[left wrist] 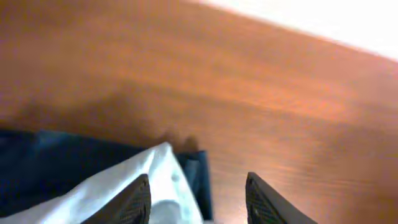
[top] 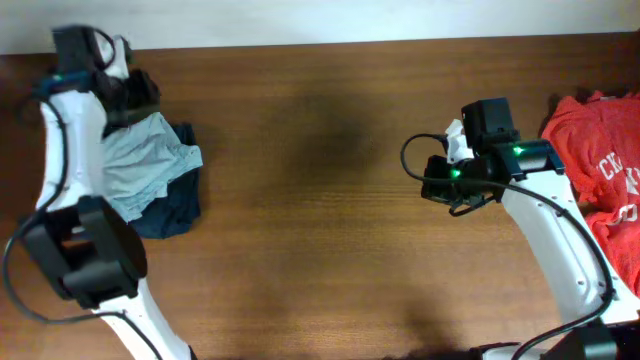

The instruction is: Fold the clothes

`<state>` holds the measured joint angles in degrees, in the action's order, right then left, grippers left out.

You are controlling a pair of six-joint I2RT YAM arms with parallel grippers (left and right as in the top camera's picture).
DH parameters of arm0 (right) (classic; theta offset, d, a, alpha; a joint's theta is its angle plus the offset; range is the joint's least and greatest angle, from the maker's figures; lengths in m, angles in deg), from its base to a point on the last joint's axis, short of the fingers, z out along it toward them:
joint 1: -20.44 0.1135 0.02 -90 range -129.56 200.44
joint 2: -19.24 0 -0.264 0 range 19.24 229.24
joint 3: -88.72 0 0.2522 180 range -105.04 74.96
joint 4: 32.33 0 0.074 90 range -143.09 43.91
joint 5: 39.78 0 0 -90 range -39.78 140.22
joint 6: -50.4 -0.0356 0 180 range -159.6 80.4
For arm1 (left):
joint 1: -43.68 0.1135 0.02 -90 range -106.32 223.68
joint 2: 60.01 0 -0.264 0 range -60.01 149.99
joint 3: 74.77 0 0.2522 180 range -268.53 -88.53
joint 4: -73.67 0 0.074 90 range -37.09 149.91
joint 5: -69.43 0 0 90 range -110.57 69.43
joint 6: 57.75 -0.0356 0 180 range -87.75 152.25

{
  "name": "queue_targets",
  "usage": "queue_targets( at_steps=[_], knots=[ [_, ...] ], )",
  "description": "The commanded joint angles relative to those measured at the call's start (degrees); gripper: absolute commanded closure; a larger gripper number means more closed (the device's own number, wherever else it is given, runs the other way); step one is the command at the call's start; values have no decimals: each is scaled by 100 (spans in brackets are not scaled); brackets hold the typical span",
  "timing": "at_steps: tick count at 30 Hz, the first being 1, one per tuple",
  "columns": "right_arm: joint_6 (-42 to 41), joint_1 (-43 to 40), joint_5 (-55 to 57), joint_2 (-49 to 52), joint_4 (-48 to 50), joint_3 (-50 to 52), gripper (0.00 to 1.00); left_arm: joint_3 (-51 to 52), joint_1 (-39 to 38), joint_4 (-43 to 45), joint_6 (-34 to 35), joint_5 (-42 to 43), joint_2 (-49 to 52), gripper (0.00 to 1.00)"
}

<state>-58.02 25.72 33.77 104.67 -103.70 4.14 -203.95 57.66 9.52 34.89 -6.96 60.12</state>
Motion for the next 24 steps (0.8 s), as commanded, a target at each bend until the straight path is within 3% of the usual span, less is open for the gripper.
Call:
queue_targets(
  at_steps=[1,7,12,15,16,17,20,24],
  knots=[
    [302,-7,286,-153,142,7,96,-831,-33,-546,-35,210,-1027,51],
    [483,-7,470,-1003,317,-120,91,-1123,-313,-1589,-76,282,-2223,40],
    [750,-7,470,-2232,341,-466,82,-1123,-833,-2358,-1034,179,-3274,39],
    [750,-7,472,-2903,341,-608,64,-1123,-1172,-2758,-1045,-369,-3724,28],
    [750,-7,472,-3314,341,-614,39,-1123,-1333,-3027,-1045,-446,-3926,20],
    [750,-7,474,-3506,339,-612,29,-1123,-1397,-3154,-1029,-442,-4002,5],
    [750,-7,472,-3982,315,-612,1,-1123,-1515,-3526,-940,-442,-4124,1],
    [750,-7,472,-4400,212,-612,1,-1123,-1521,-3899,-942,-444,-4129,1]
  ],
)
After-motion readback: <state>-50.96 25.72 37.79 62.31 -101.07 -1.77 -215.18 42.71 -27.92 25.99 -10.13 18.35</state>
